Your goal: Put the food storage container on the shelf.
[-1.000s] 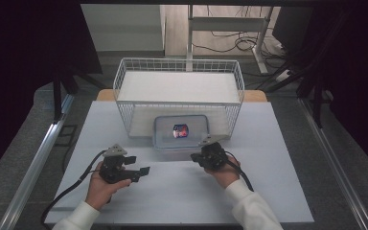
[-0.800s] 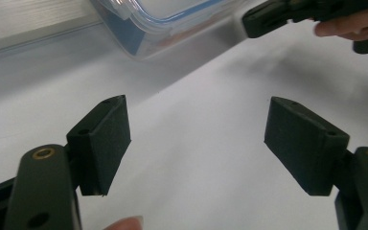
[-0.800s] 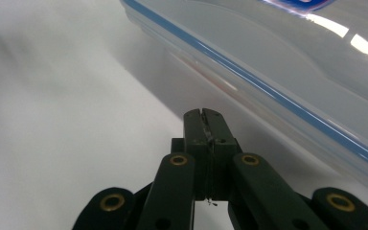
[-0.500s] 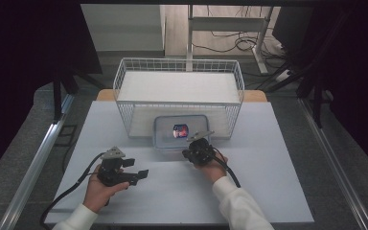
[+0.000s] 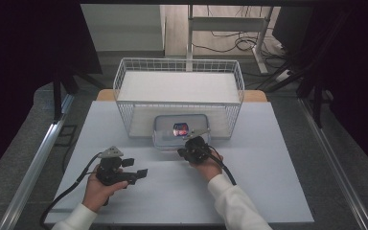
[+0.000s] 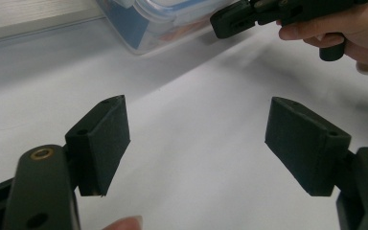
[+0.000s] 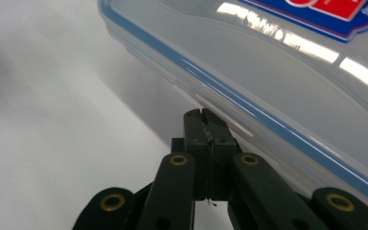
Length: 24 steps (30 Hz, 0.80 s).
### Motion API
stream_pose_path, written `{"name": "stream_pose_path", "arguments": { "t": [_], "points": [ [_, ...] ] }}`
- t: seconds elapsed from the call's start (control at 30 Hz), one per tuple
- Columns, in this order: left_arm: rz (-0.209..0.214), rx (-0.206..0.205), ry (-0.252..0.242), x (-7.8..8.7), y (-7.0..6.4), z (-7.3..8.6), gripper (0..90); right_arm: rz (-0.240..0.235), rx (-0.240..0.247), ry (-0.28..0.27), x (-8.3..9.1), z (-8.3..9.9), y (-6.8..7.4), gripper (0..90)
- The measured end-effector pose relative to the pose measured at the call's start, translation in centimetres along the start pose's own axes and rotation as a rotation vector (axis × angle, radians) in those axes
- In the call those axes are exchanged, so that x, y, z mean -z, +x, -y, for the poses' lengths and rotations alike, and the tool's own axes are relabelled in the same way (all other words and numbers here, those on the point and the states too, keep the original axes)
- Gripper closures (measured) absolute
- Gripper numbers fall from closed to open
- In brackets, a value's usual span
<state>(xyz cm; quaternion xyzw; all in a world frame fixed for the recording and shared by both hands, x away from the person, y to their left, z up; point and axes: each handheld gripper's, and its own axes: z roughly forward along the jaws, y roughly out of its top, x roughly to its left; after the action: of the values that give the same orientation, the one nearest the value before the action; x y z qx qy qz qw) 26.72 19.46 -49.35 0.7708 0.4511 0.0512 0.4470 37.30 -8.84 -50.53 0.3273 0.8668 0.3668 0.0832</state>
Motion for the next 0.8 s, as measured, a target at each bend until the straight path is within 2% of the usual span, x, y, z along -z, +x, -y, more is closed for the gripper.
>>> {"name": "stream_pose_path", "arguments": {
  "t": [0.23,0.43,0.47,0.67,0.8],
  "points": [
    [0.000,0.004,-0.002,0.1,0.1,0.0,23.1,0.010,-0.002,-0.018,-0.2,-0.7,-0.1,88.9],
    [-0.001,0.006,0.000,0.2,0.3,0.0,23.1,0.025,-0.027,-0.042,-0.3,-1.6,-0.4,88.8],
    [-0.001,0.006,0.000,0.2,0.3,0.0,23.1,0.046,-0.030,-0.041,-0.3,-2.0,-0.7,88.8],
    [0.000,0.001,-0.001,0.3,0.4,0.0,23.1,0.050,-0.057,-0.046,-0.7,-2.6,-1.6,88.8],
    [0.002,0.004,-0.002,0.3,0.4,0.0,23.1,0.073,-0.086,-0.052,-0.9,-3.0,-2.6,88.9]
  ]
}}
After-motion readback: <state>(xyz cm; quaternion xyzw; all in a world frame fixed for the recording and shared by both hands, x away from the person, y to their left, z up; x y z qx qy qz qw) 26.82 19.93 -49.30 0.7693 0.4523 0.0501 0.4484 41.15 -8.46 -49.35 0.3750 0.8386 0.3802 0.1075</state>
